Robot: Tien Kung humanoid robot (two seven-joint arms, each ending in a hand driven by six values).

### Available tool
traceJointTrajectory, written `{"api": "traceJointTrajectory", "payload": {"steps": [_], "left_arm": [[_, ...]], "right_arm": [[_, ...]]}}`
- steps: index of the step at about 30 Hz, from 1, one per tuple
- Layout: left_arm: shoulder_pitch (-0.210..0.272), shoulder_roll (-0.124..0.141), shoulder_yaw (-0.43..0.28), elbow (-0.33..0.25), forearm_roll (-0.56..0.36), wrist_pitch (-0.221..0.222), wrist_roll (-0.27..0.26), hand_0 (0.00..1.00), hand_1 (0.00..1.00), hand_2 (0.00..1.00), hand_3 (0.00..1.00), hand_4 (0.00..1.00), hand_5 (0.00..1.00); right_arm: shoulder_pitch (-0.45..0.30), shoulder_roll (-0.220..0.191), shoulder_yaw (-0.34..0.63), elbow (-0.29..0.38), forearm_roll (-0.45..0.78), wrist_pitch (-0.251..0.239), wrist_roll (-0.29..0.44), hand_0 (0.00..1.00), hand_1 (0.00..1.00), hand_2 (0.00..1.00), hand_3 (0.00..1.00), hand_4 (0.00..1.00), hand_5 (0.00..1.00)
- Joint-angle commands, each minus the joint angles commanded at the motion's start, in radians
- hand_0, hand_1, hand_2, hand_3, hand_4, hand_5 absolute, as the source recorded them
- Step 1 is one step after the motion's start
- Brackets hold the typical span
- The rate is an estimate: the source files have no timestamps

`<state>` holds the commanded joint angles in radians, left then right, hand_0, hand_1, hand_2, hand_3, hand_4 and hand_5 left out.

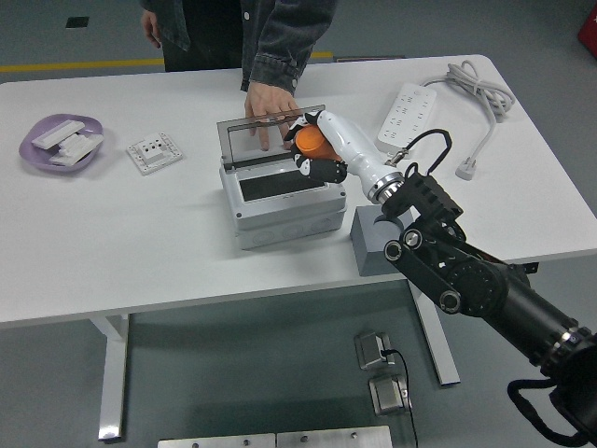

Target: Pick up the cylinder from the cube,place it in the box,flap close box

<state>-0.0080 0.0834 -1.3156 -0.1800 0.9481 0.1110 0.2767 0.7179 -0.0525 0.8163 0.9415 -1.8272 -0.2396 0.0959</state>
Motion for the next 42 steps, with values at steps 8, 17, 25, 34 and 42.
{"api": "traceJointTrajectory", "payload": {"steps": [8, 17, 25, 34, 42], "left_arm": [[-0.009, 0.004, 0.000, 0.000, 0.006, -0.001, -0.001, 0.645, 0.592, 0.528, 0.613, 0.596, 0.183], [-0.023, 0.009, 0.000, 0.000, 0.021, -0.003, -0.003, 0.645, 0.592, 0.528, 0.613, 0.596, 0.184], [-0.030, 0.009, 0.004, 0.000, 0.027, -0.006, -0.006, 0.645, 0.592, 0.528, 0.614, 0.596, 0.185], [-0.032, 0.009, 0.010, 0.000, 0.036, -0.009, 0.001, 0.645, 0.593, 0.528, 0.613, 0.596, 0.187], [-0.035, 0.008, 0.020, 0.000, 0.039, -0.012, 0.002, 0.645, 0.584, 0.527, 0.609, 0.570, 0.167]], "right_arm": [[0.094, 0.050, -0.116, -0.067, -0.066, 0.023, -0.019, 0.418, 0.421, 0.504, 0.454, 0.002, 0.002], [0.142, 0.052, -0.206, -0.128, -0.172, 0.054, -0.020, 0.432, 0.428, 0.509, 0.460, 0.002, 0.002], [0.153, 0.052, -0.213, -0.163, -0.188, 0.048, -0.013, 0.456, 0.441, 0.519, 0.496, 0.002, 0.002], [0.149, 0.052, -0.163, -0.187, -0.204, 0.048, 0.011, 0.576, 0.621, 0.706, 0.936, 0.614, 0.032], [0.137, 0.052, -0.165, -0.207, -0.190, 0.048, 0.018, 0.599, 0.633, 0.725, 0.998, 0.850, 0.167]]}}
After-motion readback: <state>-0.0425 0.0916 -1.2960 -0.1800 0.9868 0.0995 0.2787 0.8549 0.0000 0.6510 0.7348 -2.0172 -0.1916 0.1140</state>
